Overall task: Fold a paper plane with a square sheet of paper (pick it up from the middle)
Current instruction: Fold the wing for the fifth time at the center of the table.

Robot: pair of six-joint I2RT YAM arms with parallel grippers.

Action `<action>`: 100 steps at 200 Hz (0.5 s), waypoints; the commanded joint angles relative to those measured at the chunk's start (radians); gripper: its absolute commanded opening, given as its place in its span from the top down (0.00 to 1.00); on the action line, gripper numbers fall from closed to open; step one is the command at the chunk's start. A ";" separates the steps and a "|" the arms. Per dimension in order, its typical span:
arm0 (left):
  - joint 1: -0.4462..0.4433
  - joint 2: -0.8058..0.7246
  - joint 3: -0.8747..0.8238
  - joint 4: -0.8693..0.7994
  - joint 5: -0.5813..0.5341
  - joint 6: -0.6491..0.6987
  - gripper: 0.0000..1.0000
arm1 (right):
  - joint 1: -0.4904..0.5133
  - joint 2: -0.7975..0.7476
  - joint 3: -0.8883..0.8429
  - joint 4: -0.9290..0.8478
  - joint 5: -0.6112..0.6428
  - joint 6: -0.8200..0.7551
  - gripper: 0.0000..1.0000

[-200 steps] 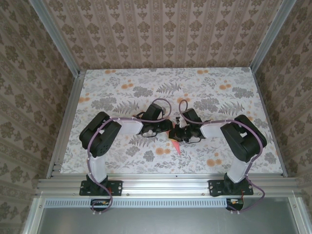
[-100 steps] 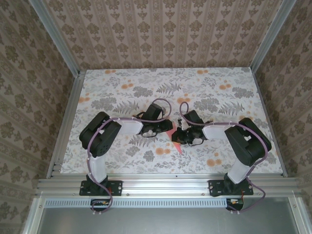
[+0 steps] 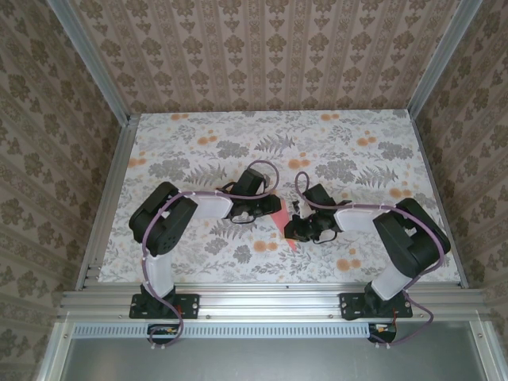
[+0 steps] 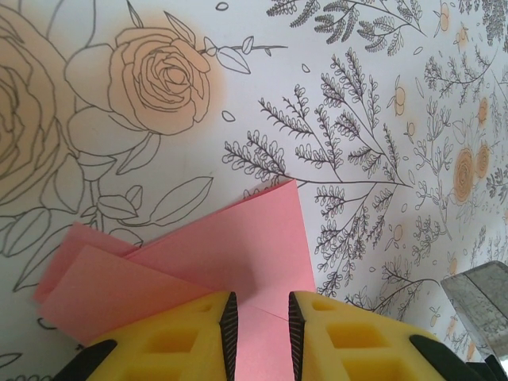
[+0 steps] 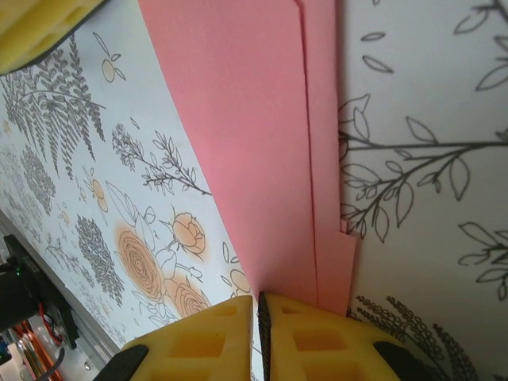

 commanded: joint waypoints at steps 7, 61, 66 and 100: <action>0.017 0.038 -0.011 -0.106 -0.031 0.006 0.73 | 0.001 -0.019 -0.056 -0.154 -0.014 -0.041 0.86; 0.017 0.043 0.002 -0.112 -0.028 0.006 0.73 | 0.000 -0.076 -0.091 -0.193 -0.042 -0.069 0.86; 0.016 0.044 0.005 -0.113 -0.028 0.007 0.73 | 0.000 -0.082 -0.095 -0.197 -0.048 -0.072 0.86; 0.017 0.048 0.010 -0.117 -0.023 0.008 0.73 | 0.000 -0.095 -0.116 -0.219 -0.076 -0.095 0.86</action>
